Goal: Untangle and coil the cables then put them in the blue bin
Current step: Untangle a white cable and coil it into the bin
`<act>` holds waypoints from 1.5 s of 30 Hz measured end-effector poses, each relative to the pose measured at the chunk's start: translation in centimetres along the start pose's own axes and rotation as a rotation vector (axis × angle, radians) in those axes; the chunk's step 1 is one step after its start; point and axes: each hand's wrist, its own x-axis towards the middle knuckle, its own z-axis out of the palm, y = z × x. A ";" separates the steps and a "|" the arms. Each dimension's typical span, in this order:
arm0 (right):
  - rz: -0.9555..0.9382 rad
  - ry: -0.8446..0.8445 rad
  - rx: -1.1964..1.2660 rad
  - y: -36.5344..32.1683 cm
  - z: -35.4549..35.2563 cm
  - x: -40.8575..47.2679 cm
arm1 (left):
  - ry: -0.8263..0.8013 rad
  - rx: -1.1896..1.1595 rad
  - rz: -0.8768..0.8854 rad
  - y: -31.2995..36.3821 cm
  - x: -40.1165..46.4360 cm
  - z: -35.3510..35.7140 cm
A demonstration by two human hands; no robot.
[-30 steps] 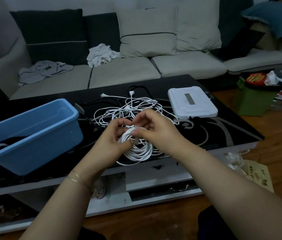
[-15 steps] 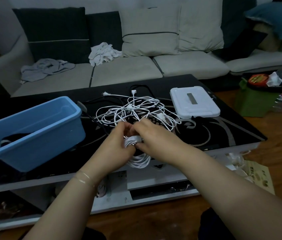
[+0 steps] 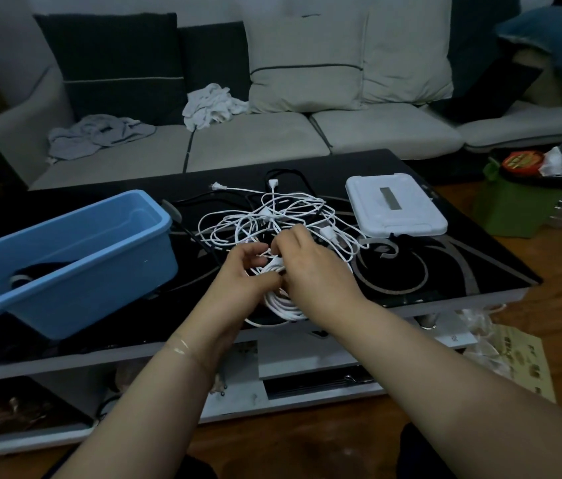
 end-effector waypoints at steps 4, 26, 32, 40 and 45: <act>0.032 0.020 -0.074 0.3 0.4 0.3 | -0.018 -0.187 -0.139 0.1 0.2 -0.1; -0.055 -0.093 -0.289 0.4 1.3 1.4 | -0.011 0.867 0.236 0.0 -0.3 -3.6; 0.083 -0.127 0.125 0.7 1.7 1.6 | 0.110 0.802 0.308 -0.2 0.0 -4.3; 0.113 -0.050 0.479 1.8 0.2 1.1 | 0.587 0.699 0.450 3.1 2.0 -10.3; 0.072 -0.231 0.440 1.8 0.3 0.9 | 0.718 0.651 0.297 5.9 5.0 -17.6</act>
